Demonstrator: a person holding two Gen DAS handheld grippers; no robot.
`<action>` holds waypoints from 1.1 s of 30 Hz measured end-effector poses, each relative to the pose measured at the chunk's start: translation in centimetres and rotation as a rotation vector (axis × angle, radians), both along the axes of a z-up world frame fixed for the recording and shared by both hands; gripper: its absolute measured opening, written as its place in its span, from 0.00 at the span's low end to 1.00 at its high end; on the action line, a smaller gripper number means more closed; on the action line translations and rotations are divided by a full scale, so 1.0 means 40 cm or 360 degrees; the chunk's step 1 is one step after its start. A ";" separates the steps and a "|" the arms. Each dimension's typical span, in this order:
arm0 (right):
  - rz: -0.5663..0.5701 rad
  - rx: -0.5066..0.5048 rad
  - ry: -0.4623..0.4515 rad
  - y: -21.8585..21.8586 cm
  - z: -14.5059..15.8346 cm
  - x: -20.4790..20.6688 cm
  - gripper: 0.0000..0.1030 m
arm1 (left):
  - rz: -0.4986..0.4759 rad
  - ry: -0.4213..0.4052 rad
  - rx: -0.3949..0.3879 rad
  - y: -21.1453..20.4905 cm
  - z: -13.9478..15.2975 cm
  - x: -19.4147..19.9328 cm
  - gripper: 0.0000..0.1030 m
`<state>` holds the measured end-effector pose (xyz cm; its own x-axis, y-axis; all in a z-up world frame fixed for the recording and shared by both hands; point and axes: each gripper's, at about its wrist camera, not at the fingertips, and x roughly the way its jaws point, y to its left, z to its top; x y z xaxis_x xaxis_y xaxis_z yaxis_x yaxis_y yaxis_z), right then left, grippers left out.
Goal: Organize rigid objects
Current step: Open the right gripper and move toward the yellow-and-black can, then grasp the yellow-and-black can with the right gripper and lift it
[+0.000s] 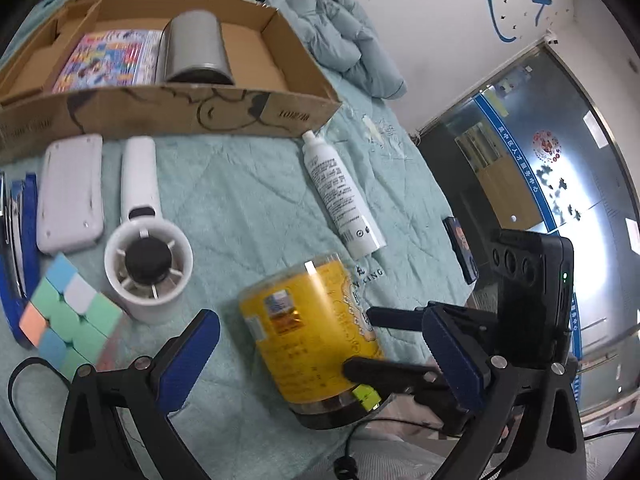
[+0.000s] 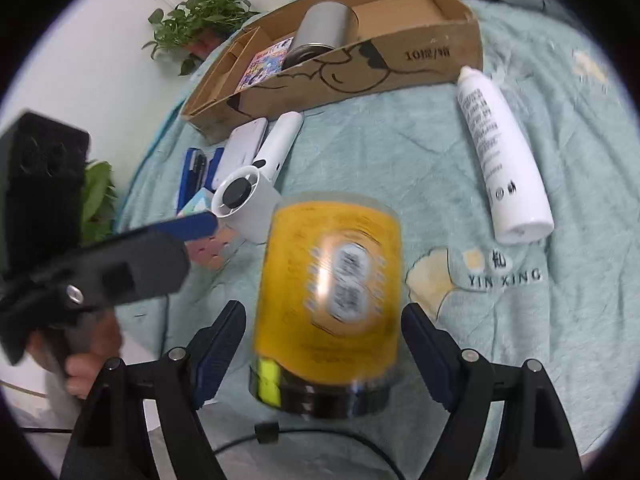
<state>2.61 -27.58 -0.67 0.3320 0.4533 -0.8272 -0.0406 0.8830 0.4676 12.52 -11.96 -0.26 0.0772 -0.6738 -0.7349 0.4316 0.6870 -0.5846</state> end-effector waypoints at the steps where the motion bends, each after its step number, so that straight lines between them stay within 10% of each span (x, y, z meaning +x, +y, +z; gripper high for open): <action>1: -0.0003 0.0005 0.0013 -0.016 -0.004 -0.001 0.79 | 0.0010 0.0032 -0.0008 -0.002 -0.010 -0.002 0.97; 17: 0.0201 0.0078 0.0169 0.093 -0.084 0.054 0.84 | 0.0044 0.0325 0.0097 -0.023 -0.157 0.028 0.83; 33: 0.0152 -0.0174 0.0146 0.174 -0.101 0.066 0.83 | 0.0074 0.0224 0.0012 -0.013 -0.130 -0.010 0.80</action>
<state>5.25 -20.62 -4.72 0.2123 0.3848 -0.8982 -0.0885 0.9230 0.3745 12.14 -12.47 -5.45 0.0038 -0.6661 -0.7458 0.3135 0.7090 -0.6316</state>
